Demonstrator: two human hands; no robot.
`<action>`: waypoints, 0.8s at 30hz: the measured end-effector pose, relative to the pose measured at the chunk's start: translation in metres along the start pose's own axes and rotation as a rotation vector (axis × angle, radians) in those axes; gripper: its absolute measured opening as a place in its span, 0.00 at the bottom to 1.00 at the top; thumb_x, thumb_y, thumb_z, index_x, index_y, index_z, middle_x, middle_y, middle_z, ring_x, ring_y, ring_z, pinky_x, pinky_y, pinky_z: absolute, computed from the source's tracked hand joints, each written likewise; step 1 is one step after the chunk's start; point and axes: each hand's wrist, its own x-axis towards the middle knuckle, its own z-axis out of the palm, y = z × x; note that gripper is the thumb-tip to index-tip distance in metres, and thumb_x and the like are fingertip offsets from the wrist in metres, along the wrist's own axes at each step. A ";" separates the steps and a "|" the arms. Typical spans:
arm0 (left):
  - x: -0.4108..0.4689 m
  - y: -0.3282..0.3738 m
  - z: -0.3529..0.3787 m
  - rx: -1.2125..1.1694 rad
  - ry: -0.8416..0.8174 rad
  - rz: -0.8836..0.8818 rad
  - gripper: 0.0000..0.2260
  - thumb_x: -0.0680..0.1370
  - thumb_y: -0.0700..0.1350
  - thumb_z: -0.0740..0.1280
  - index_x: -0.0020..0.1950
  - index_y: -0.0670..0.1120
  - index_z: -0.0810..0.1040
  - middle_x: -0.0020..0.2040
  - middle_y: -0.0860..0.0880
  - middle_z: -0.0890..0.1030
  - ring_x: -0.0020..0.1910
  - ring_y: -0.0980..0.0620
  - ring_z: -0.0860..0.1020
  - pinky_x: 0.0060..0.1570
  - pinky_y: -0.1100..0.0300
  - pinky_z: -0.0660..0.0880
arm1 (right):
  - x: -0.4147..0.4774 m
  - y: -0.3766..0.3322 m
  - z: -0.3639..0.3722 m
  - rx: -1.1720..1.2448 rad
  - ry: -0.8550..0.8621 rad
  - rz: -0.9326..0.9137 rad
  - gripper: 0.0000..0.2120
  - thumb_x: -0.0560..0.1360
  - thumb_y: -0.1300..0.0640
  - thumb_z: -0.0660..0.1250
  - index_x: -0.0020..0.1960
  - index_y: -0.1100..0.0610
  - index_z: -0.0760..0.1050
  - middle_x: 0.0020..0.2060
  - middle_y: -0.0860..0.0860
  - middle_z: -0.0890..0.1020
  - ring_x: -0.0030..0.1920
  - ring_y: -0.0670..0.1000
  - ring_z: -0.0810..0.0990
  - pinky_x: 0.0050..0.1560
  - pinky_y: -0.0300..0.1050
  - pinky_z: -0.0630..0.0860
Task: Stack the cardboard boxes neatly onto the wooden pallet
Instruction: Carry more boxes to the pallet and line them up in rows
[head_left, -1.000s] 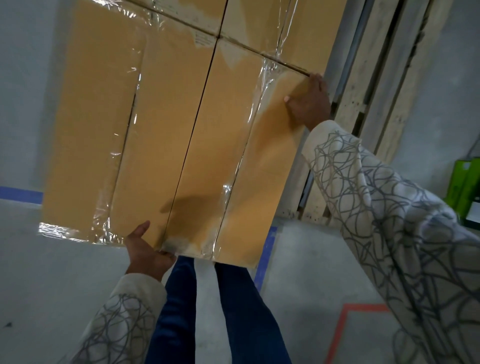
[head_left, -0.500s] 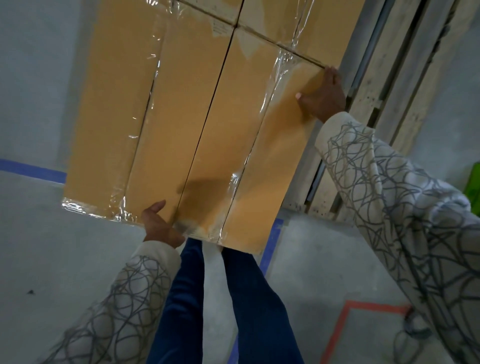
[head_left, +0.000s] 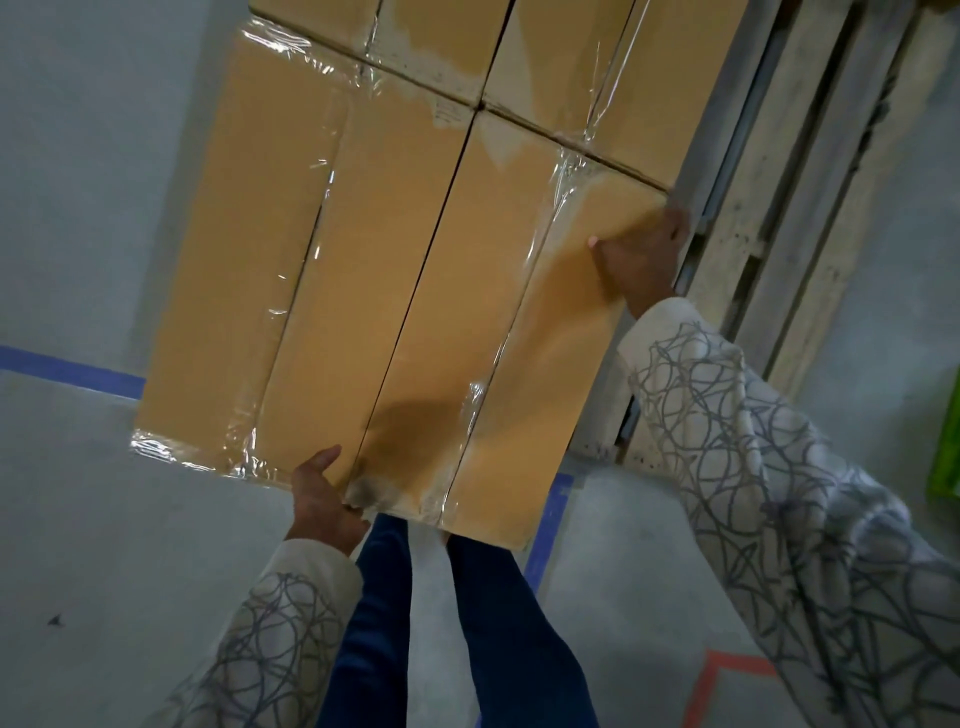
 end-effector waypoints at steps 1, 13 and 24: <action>0.000 0.000 0.001 0.009 0.016 -0.002 0.18 0.80 0.51 0.66 0.66 0.44 0.72 0.50 0.42 0.76 0.44 0.41 0.75 0.52 0.51 0.69 | -0.002 0.003 0.005 0.053 0.017 0.052 0.55 0.68 0.45 0.81 0.83 0.56 0.51 0.82 0.54 0.57 0.78 0.59 0.64 0.76 0.55 0.65; 0.015 0.003 -0.010 0.015 0.003 0.016 0.29 0.77 0.52 0.70 0.75 0.45 0.67 0.62 0.39 0.74 0.54 0.38 0.76 0.58 0.46 0.67 | -0.004 0.002 0.017 0.058 -0.025 0.061 0.56 0.70 0.44 0.80 0.84 0.56 0.48 0.81 0.56 0.60 0.79 0.60 0.63 0.78 0.55 0.62; 0.016 -0.004 -0.015 0.063 -0.010 0.052 0.14 0.78 0.46 0.67 0.63 0.45 0.76 0.55 0.43 0.77 0.50 0.43 0.77 0.51 0.49 0.72 | -0.019 -0.007 0.011 -0.133 -0.102 0.063 0.47 0.78 0.46 0.72 0.83 0.36 0.42 0.83 0.54 0.38 0.80 0.67 0.58 0.75 0.64 0.64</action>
